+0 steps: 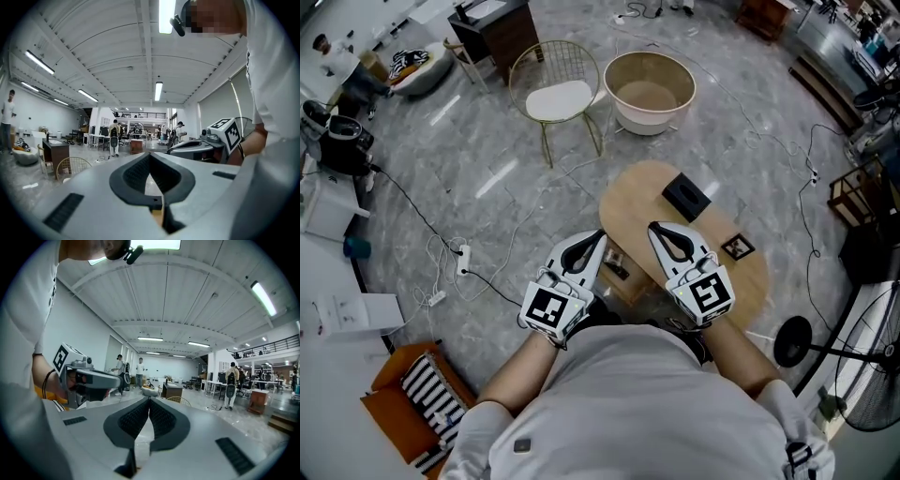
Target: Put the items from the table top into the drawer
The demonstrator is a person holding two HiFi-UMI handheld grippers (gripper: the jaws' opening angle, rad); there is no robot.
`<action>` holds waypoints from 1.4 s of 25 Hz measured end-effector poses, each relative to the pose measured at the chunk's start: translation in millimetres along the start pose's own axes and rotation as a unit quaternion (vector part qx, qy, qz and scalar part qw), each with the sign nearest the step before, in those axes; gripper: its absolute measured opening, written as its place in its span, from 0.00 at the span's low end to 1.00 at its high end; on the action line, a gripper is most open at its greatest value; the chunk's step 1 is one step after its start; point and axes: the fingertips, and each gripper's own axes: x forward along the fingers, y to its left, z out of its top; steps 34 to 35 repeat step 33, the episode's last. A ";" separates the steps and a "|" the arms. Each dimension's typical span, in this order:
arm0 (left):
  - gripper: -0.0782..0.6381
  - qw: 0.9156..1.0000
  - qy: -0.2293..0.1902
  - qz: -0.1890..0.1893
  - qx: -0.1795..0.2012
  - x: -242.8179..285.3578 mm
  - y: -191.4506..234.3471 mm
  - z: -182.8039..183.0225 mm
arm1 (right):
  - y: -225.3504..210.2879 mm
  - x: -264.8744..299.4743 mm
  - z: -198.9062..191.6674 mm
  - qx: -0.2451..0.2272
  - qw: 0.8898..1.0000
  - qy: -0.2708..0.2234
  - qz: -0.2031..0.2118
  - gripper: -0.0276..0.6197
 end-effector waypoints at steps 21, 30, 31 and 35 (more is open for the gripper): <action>0.12 0.999 -0.016 0.049 0.003 18.5 -146.5 8.3 | -24.0 -162.0 -13.2 -0.003 0.999 -0.034 0.014 0.09; 0.12 0.998 -0.015 0.053 0.013 20.3 -160.5 2.4 | -28.7 -179.4 -11.1 -0.006 0.999 -0.045 0.012 0.09; 0.12 0.998 -0.015 0.054 0.012 19.4 -161.0 2.4 | -28.6 -180.6 -10.1 -0.007 0.999 -0.046 0.012 0.09; 0.12 0.998 -0.015 0.056 0.011 17.5 -162.3 3.2 | -28.3 -183.3 -7.8 -0.008 0.999 -0.048 0.010 0.09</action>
